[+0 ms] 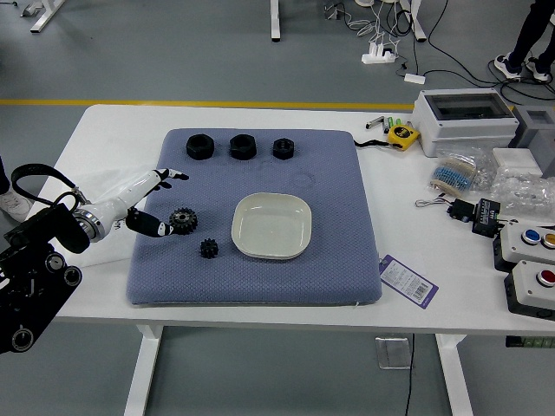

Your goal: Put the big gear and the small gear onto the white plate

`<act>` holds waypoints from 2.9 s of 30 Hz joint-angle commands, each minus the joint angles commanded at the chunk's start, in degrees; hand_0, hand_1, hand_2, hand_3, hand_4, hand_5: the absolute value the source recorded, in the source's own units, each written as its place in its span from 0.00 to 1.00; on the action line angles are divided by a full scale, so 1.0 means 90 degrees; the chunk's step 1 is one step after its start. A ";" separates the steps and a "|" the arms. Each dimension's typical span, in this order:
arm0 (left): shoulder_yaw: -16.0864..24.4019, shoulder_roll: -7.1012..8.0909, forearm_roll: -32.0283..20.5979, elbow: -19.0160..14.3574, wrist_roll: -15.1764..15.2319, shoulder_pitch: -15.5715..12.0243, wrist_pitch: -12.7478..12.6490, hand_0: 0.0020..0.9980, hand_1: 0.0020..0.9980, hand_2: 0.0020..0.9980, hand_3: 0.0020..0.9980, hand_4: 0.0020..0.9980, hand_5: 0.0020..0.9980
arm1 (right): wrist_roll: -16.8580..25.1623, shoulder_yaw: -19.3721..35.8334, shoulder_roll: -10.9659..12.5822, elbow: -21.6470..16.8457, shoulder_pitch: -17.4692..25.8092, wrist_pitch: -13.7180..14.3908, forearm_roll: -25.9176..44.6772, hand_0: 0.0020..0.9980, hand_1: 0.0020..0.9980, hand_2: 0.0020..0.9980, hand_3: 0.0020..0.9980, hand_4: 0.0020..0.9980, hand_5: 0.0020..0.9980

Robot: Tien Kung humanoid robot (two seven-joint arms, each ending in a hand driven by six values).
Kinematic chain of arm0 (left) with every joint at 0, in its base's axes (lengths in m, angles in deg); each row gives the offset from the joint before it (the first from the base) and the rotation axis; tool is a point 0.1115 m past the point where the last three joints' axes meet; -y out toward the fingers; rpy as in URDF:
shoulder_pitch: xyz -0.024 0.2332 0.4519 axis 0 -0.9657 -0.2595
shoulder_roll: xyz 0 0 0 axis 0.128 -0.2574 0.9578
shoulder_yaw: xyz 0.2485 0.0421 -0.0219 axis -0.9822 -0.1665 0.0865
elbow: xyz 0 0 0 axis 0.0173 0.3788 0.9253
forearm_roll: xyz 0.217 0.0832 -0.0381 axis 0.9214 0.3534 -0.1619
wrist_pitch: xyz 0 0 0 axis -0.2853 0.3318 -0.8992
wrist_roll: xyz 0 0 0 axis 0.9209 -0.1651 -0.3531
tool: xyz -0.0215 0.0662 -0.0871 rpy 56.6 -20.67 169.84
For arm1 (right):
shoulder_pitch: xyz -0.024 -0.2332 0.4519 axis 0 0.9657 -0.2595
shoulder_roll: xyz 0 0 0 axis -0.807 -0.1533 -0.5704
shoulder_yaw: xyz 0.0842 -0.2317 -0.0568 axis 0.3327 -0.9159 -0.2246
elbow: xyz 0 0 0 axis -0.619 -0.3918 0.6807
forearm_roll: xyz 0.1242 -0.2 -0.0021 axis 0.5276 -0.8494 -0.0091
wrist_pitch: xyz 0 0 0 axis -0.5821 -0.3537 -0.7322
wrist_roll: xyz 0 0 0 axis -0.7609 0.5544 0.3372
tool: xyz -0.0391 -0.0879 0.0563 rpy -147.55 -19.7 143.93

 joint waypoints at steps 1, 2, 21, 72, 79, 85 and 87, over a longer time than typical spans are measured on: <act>-0.0044 -0.0008 0.0055 0.0058 0.0027 0.0055 -0.0022 0.67 0.77 0.88 0.82 0.91 0.00 | 0.0001 0.0001 0.0001 -0.0001 -0.0005 0.0001 0.0000 0.71 0.71 0.78 0.69 0.86 0.79; -0.0065 -0.0011 0.0080 0.0085 0.0040 0.0082 -0.0033 0.67 0.77 0.88 0.82 0.91 0.00 | 0.0001 0.0002 0.0002 -0.0002 -0.0007 0.0002 0.0000 0.71 0.71 0.78 0.69 0.86 0.79; -0.0803 -0.0017 0.0157 0.0510 -0.0074 0.0764 0.0744 0.68 0.77 0.87 0.81 0.88 0.00 | 0.0033 -0.0011 0.0040 -0.0020 -0.0135 0.0035 0.0025 0.70 0.70 0.77 0.68 0.85 0.78; -0.1385 -0.0243 0.0615 0.1125 -0.0368 0.1391 0.0990 0.37 0.38 0.42 0.50 0.45 0.00 | -0.0016 0.0117 0.0069 -0.0070 -0.0152 0.0131 -0.0274 0.69 0.70 0.77 0.66 0.84 0.76; -0.1240 -0.0209 0.0646 0.0650 -0.0471 0.1477 0.1093 0.36 0.38 0.42 0.50 0.44 0.00 | -0.0020 0.0130 0.0067 -0.0067 -0.0119 0.0137 -0.0294 0.69 0.70 0.77 0.66 0.84 0.76; -0.1352 -0.0346 0.0552 0.0223 -0.0532 0.1601 0.1136 0.36 0.37 0.41 0.50 0.44 0.00 | -0.0009 0.0100 0.0071 -0.0070 -0.0128 0.0129 -0.0249 0.69 0.70 0.77 0.66 0.84 0.76; -0.1457 -0.0464 0.0490 0.0067 -0.0544 0.1676 0.1134 0.36 0.37 0.41 0.50 0.44 0.00 | -0.0003 0.0088 0.0074 -0.0073 -0.0140 0.0126 -0.0226 0.69 0.70 0.76 0.66 0.84 0.76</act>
